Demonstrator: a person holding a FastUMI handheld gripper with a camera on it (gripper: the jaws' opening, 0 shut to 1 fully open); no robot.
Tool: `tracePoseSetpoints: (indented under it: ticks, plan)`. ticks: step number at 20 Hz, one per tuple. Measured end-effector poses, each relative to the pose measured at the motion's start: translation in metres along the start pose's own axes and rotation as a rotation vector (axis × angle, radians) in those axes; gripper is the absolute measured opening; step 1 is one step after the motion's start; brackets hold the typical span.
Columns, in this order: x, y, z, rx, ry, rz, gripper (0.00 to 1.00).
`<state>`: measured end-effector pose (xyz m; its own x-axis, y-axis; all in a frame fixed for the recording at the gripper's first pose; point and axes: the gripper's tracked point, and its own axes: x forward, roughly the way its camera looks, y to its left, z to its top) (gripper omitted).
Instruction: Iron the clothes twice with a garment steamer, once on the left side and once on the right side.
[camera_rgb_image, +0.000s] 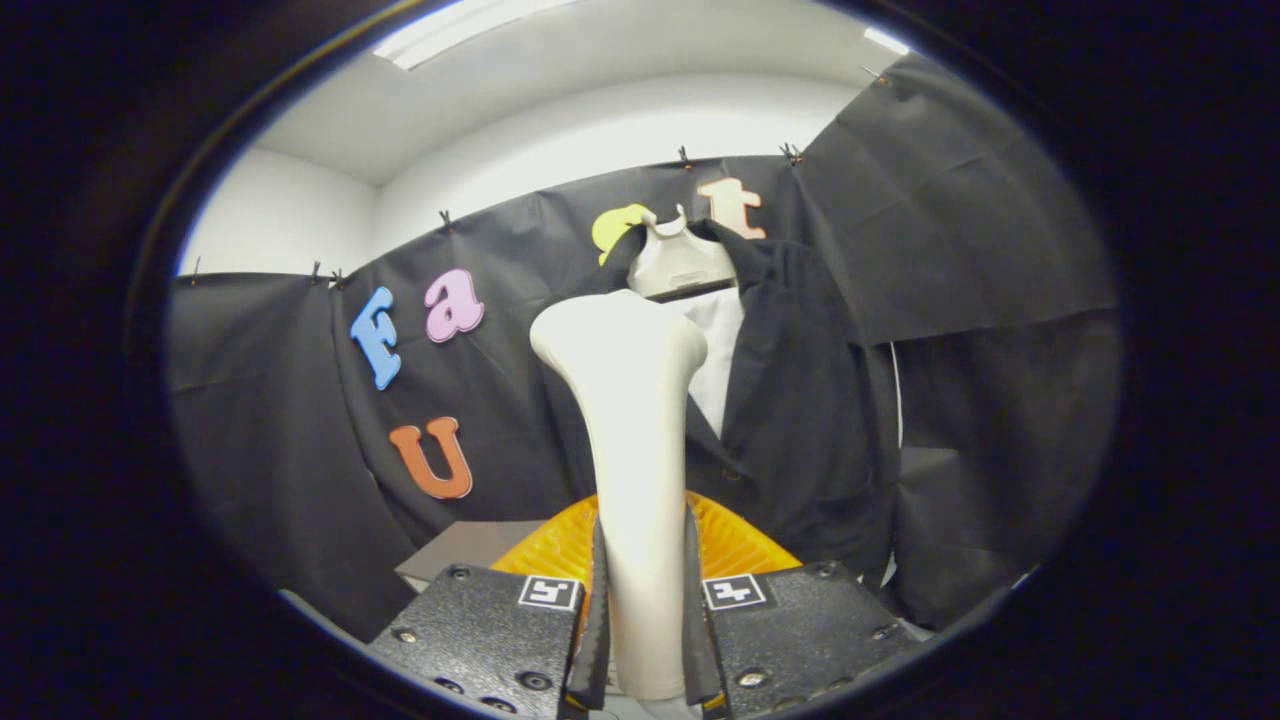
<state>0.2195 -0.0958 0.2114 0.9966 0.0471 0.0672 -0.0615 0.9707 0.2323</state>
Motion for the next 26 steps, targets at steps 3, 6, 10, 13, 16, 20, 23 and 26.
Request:
tracePoseSetpoints:
  ticks: [3, 6, 10, 13, 16, 20, 23, 26]
  plan:
    - [0.024, -0.012, 0.001, -0.025, 0.015, -0.004, 0.32]
    - [0.05, -0.008, -0.004, -0.043, 0.036, 0.011, 0.32]
    - [0.079, -0.002, -0.019, -0.072, 0.067, 0.015, 0.32]
    - [0.09, -0.001, -0.026, -0.093, 0.073, 0.004, 0.32]
    - [0.093, -0.005, -0.038, -0.119, 0.092, -0.009, 0.32]
    - [0.094, -0.016, -0.06, -0.142, 0.118, -0.034, 0.32]
    - [0.091, -0.023, -0.075, -0.147, 0.142, -0.049, 0.32]
    - [0.091, -0.029, -0.088, -0.153, 0.157, -0.062, 0.32]
